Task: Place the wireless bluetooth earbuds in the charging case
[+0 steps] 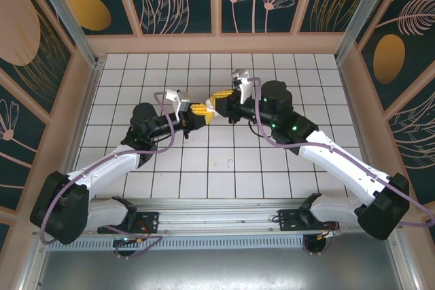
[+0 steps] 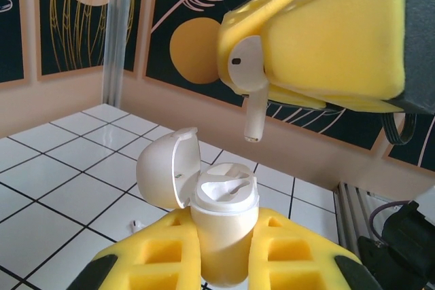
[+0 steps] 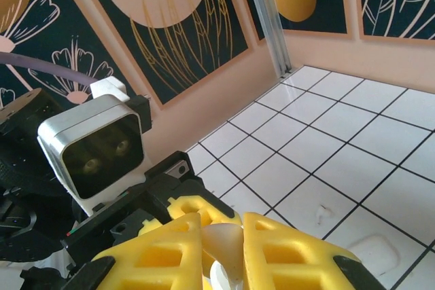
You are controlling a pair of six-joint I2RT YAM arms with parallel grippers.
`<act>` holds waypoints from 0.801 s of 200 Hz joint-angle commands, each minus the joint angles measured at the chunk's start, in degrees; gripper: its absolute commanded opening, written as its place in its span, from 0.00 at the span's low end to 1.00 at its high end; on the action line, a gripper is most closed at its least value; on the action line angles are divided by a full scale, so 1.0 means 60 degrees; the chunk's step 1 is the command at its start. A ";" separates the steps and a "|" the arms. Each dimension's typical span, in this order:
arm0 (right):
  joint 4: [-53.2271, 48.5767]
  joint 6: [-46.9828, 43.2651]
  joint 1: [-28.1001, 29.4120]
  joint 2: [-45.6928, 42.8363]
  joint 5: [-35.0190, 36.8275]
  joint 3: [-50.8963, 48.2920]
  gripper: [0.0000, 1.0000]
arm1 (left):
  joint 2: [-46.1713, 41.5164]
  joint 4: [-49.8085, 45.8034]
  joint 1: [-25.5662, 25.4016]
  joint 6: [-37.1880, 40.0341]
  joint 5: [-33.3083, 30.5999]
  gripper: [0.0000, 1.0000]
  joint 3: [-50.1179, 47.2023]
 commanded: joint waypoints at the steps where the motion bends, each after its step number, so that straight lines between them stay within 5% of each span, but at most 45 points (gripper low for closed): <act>1: 0.0409 -0.0256 0.0111 0.0151 -0.0250 -0.0084 0.17 | -0.0239 0.0638 -0.0042 -0.0310 0.0126 0.00 0.0171; 113: -0.0092 -0.0475 0.0388 0.0568 0.0042 0.0099 0.17 | -0.0536 0.0349 -0.0042 -0.0134 -0.0157 0.00 0.0205; 160: -0.0214 -0.0414 0.0418 0.0557 0.0145 0.0085 0.28 | -0.0551 0.0268 -0.0039 -0.0070 -0.0195 0.00 0.0235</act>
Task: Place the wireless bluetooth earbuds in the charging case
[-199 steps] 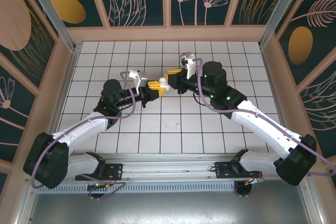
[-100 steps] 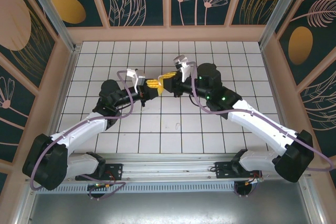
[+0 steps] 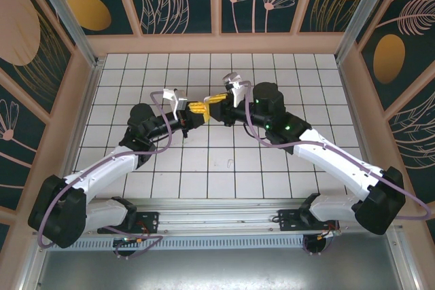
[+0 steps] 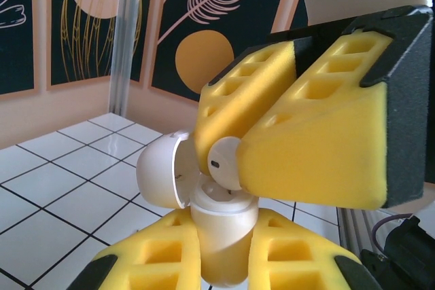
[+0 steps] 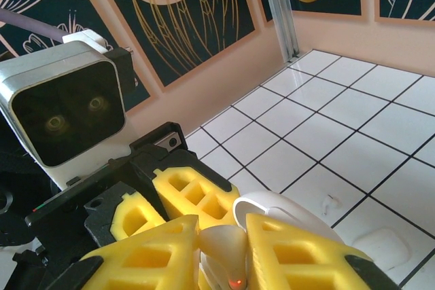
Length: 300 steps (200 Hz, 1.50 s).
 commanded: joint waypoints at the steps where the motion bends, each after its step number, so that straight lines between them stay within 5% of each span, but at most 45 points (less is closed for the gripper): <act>1: -0.0201 -0.0155 0.0114 0.0120 0.0083 0.0085 0.28 | -0.0255 0.0281 -0.0040 0.0108 0.0069 0.00 0.0243; 63: -0.0258 -0.0006 0.0115 0.0131 0.0261 0.0334 0.44 | -0.0314 0.0207 -0.0042 0.0167 -0.0046 0.00 0.0195; 150: -0.1402 0.0432 0.0334 0.0555 0.0530 0.1842 0.54 | -0.0434 -0.0145 -0.0033 0.0305 -0.0549 0.00 0.0063; 227: -0.1721 0.0833 0.0335 0.0402 0.0549 0.2114 0.56 | -0.1183 -0.1132 -0.0040 0.0774 -0.1670 0.00 -0.0343; 300: -0.2761 0.2180 -0.0014 -0.0100 0.2209 0.1265 0.56 | -0.2506 -0.3165 -0.0032 0.1572 -0.2854 0.00 -0.1435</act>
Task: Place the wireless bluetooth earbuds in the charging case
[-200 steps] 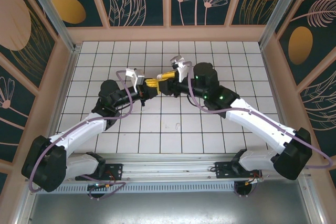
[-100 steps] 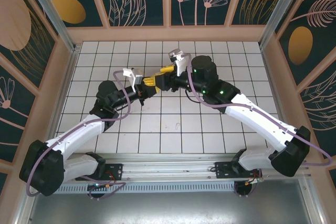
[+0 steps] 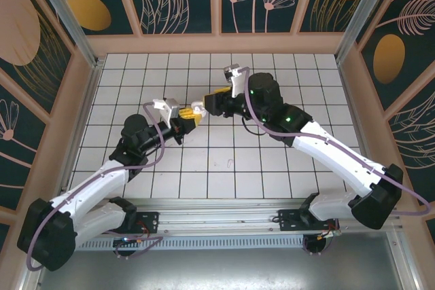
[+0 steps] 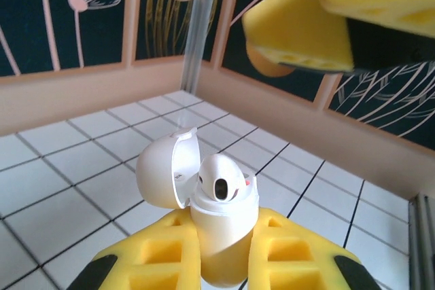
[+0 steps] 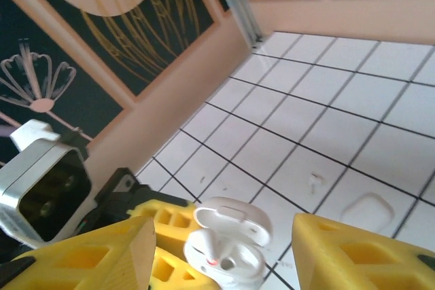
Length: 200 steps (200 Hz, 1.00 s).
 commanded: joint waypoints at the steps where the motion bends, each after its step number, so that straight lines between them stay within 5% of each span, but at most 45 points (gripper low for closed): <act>1: -0.0456 0.0797 -0.0227 -0.0495 0.0671 -0.0452 0.56 | -0.0549 -0.1156 -0.0030 0.0616 -0.0559 0.00 -0.0266; 36: -0.1138 0.1877 -0.1202 -0.0600 0.1139 -0.1460 0.55 | -0.1285 -0.2834 -0.0021 0.1199 -0.1043 0.00 -0.0467; 76: -0.1559 0.2169 -0.2168 0.0126 0.0083 -0.2424 0.54 | -0.2115 -0.3603 -0.0027 0.1443 -0.1688 0.00 -0.0624; 135: -0.1809 0.1590 -0.2046 0.2087 -0.1582 -0.2886 0.49 | -0.3017 -0.5189 -0.0031 0.1870 -0.2231 0.00 -0.0242; 200: -0.1994 0.1266 -0.1266 0.3372 -0.1573 -0.2766 0.40 | -0.3261 -0.5072 -0.0028 0.1755 -0.2353 0.00 -0.0326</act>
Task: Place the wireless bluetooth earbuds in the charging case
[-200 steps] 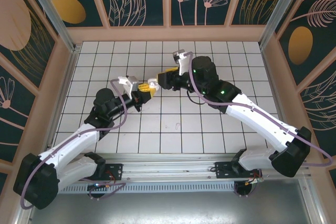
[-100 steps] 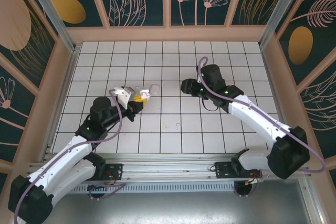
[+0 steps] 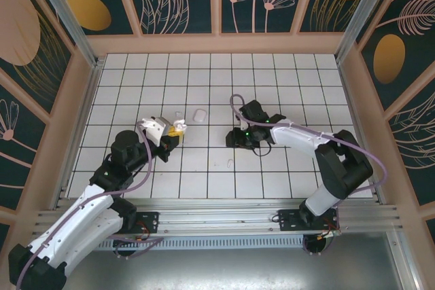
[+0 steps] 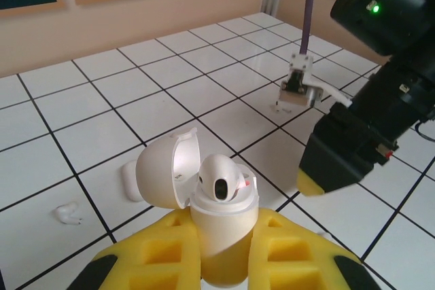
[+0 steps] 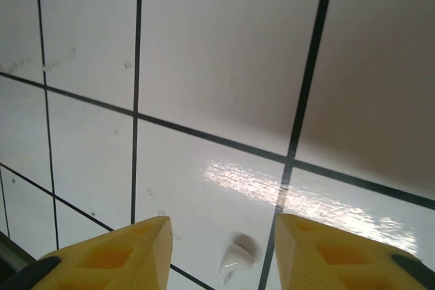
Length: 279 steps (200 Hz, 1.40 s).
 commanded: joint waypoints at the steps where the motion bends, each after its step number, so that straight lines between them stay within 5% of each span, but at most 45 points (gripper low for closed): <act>1: -0.0306 -0.0262 0.0281 0.0337 -0.0077 0.0175 0.40 | 0.0028 -0.0023 -0.0028 0.0107 -0.0109 0.00 0.0232; 156: -0.0814 0.1536 0.1225 -0.0069 0.1264 -0.0284 0.31 | 0.0400 0.0473 -0.0028 0.0216 0.0289 0.00 0.0239; 279: -0.0631 0.1989 0.1496 0.0334 0.1248 -0.0434 0.34 | 0.0358 0.0537 -0.0027 0.0165 0.0304 0.00 0.0151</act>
